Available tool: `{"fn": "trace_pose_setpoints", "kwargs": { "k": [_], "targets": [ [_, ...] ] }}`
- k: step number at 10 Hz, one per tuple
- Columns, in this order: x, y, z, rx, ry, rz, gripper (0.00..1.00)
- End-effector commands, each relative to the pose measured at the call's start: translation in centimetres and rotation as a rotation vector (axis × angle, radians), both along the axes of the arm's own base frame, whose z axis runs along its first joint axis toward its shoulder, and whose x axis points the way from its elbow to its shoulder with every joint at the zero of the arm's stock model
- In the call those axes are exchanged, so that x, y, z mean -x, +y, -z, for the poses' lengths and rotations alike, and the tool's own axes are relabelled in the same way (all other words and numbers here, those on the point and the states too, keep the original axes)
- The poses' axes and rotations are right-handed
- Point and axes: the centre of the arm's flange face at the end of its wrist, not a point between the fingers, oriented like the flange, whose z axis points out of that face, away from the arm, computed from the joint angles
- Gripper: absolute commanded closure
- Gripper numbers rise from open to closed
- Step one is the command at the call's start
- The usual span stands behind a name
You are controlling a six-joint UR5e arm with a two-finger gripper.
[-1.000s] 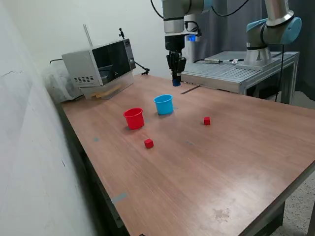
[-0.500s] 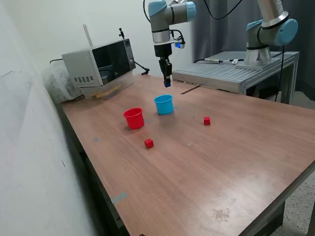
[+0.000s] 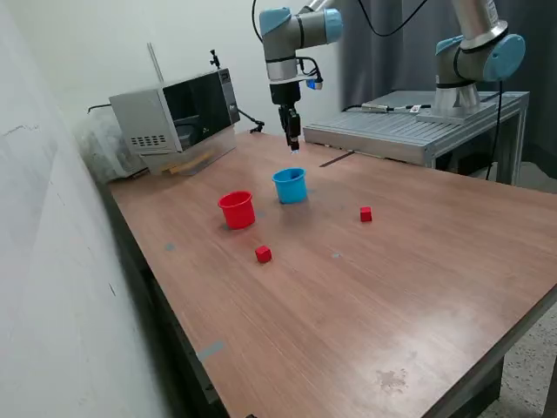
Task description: Place red objects in the red bin, and blue objects in the blue bin.
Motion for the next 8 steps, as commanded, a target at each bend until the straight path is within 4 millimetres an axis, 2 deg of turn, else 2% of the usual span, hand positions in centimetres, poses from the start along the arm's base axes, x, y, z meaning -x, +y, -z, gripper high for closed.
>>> {"fn": "trace_pose_setpoints", "kwargs": {
  "k": [1,3,4,5,6,7,8],
  "targets": [
    [0.0,0.0,0.0,0.001,0.005,0.000,0.00],
    [-0.6,-1.3,0.0,0.001,-0.001,-0.017,0.00],
    [-1.7,-4.3,-1.2,0.000,0.006,-0.061,0.00],
    [-2.9,-8.4,-2.7,-0.005,0.024,-0.126,0.00],
    [-4.5,-12.6,-5.0,-0.010,0.059,-0.192,0.00],
    [-6.7,-17.7,-7.3,-0.014,0.094,-0.280,0.00],
    [-7.9,-20.8,-8.3,-0.013,0.107,-0.336,0.00]
  ]
}}
